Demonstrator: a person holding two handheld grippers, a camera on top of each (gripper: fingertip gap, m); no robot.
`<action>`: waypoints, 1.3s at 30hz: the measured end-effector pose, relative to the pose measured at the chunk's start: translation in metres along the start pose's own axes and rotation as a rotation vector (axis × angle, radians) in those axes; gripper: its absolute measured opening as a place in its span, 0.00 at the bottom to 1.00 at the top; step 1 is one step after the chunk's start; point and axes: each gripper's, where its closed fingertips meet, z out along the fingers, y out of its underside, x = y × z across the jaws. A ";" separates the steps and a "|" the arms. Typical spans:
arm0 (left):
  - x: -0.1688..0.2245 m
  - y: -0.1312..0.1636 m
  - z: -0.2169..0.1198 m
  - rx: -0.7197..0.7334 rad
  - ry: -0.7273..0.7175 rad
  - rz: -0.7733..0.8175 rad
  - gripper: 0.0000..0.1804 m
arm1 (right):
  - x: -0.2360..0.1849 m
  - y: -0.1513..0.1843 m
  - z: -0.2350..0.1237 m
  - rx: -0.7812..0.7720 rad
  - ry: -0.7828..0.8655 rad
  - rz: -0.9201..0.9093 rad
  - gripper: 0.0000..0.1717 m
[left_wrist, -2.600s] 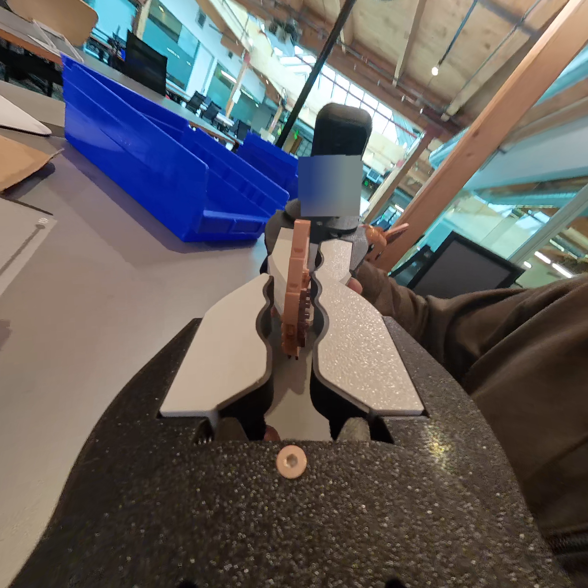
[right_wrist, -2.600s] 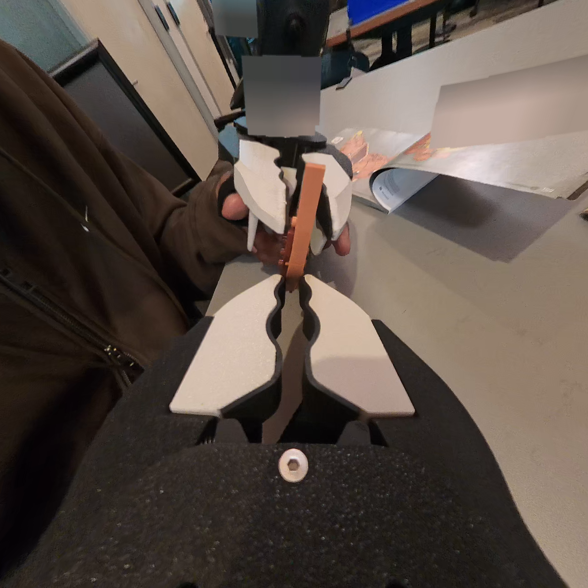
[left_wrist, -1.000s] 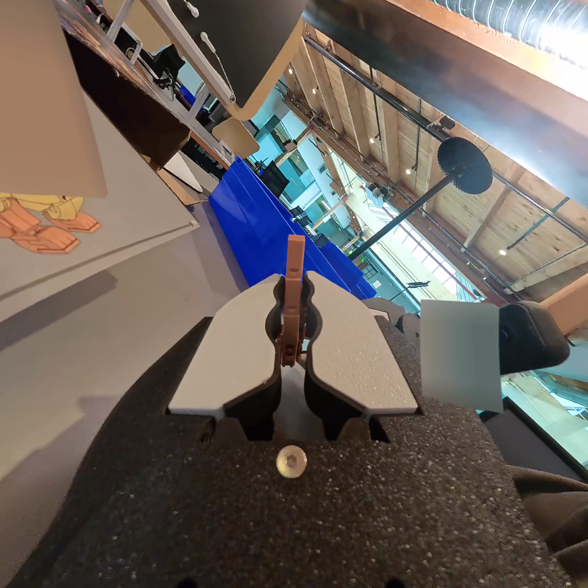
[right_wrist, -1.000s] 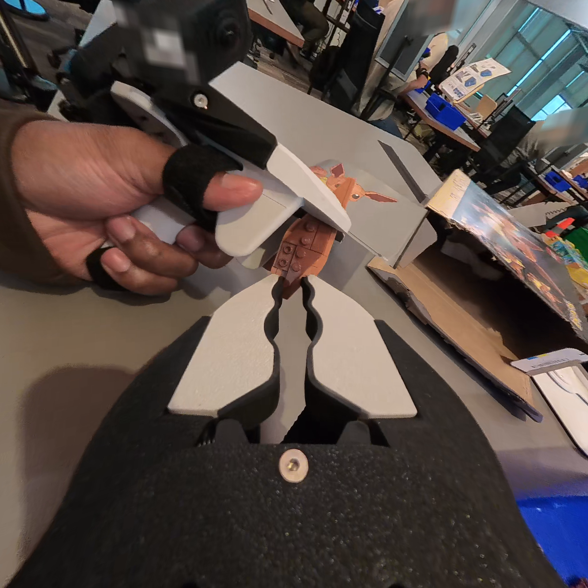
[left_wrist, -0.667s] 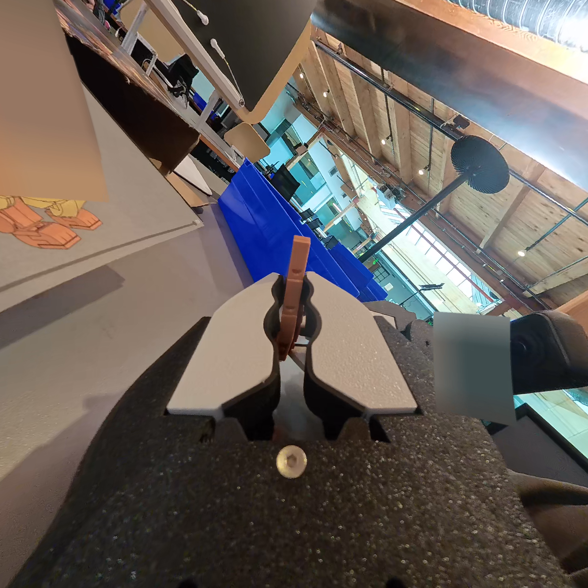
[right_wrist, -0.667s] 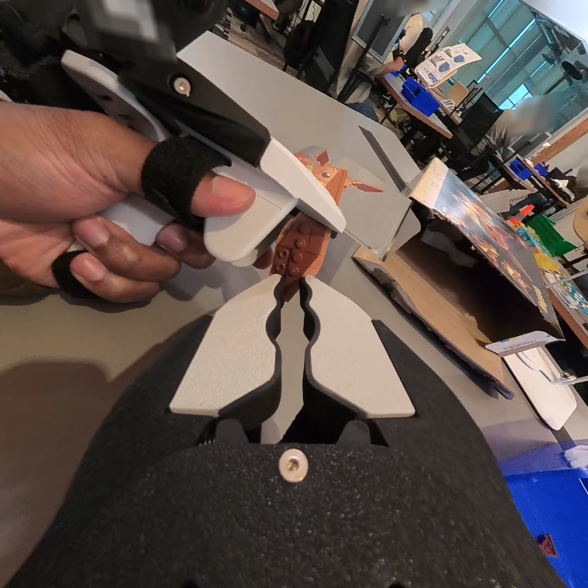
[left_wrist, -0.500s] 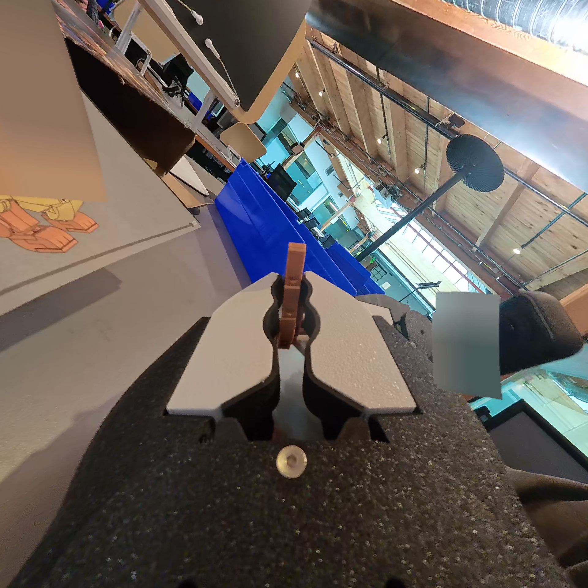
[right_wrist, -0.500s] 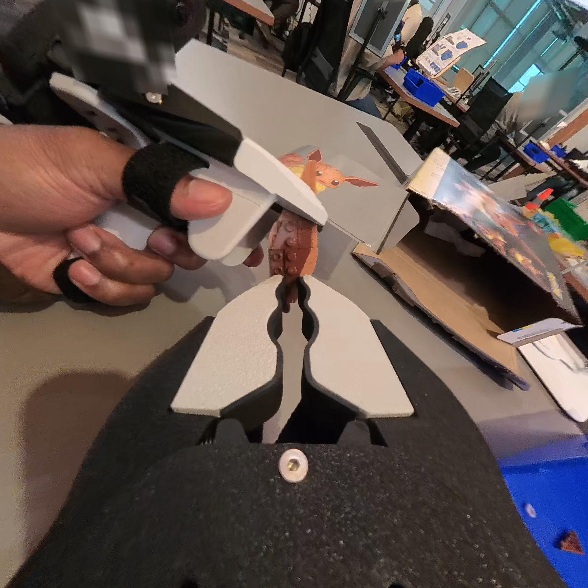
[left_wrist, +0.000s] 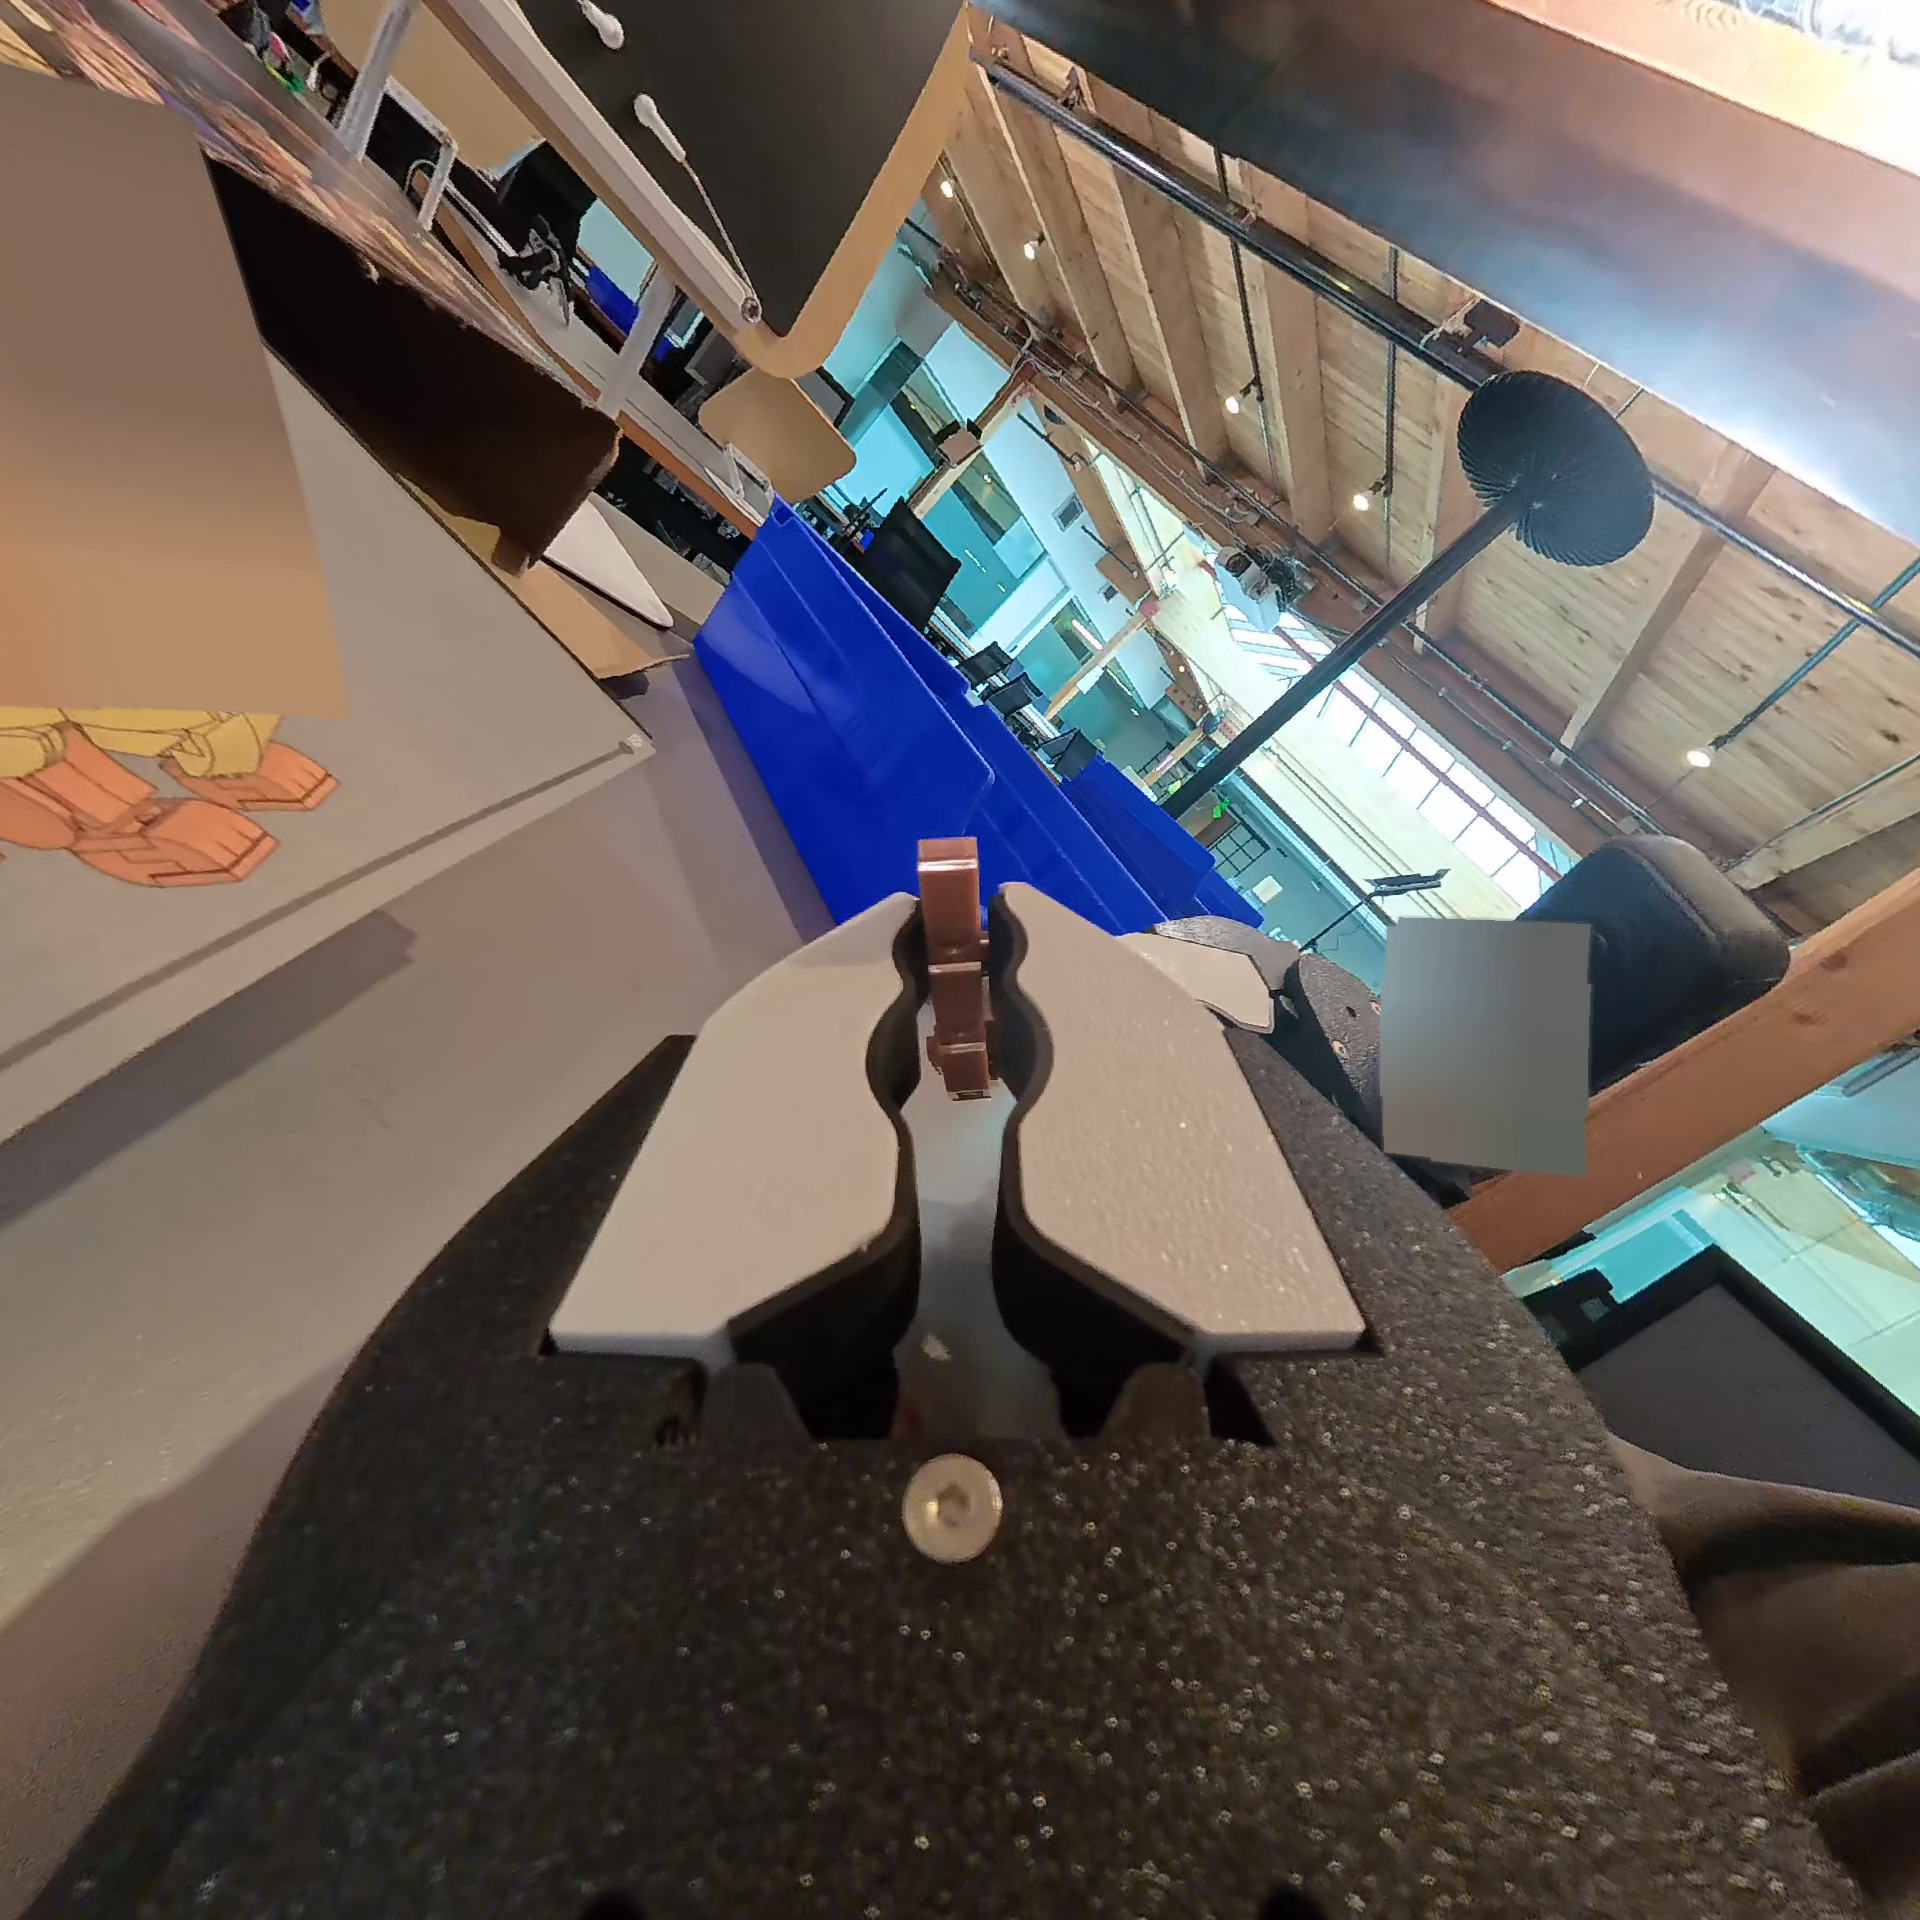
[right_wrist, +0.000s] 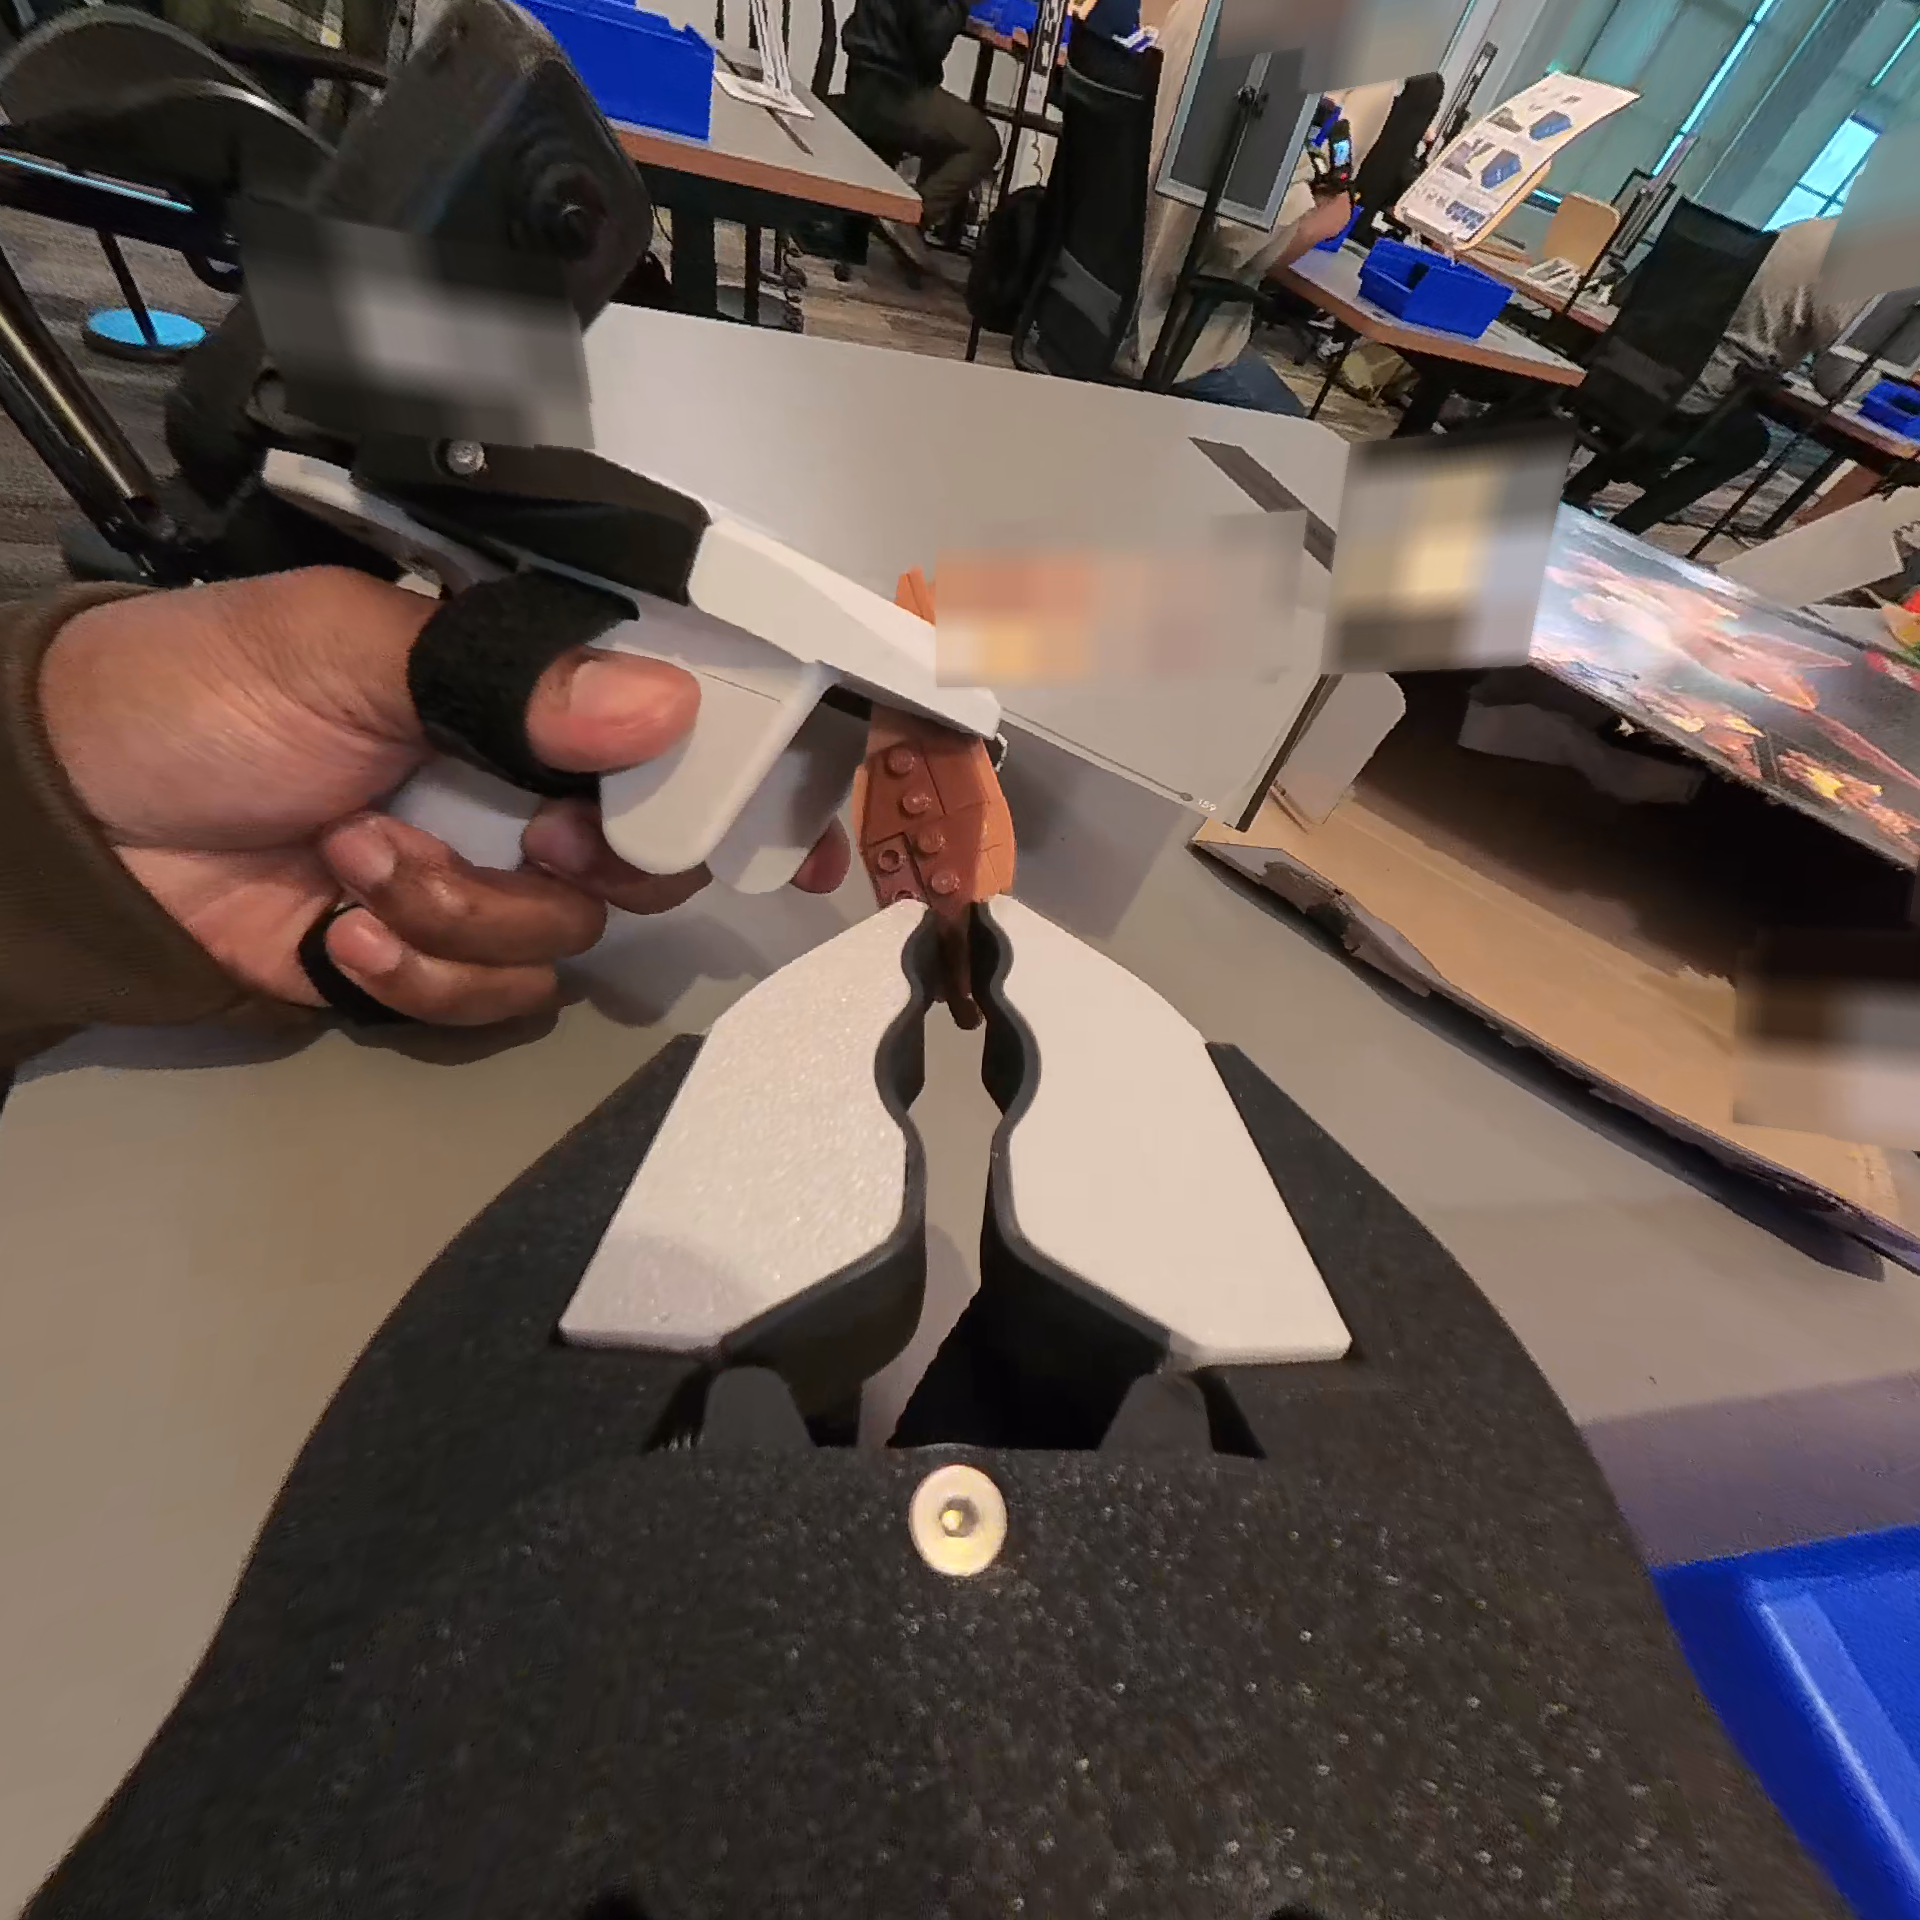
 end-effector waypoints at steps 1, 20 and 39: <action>0.000 0.000 0.000 0.001 0.003 -0.003 0.06 | 0.000 -0.001 0.000 0.004 0.000 -0.003 0.03; -0.002 -0.001 -0.001 -0.013 -0.037 0.063 0.06 | -0.002 -0.002 -0.001 -0.004 0.069 -0.141 0.03; 0.000 -0.006 -0.003 0.014 0.024 0.016 0.06 | -0.003 -0.003 0.000 0.013 0.073 -0.214 0.01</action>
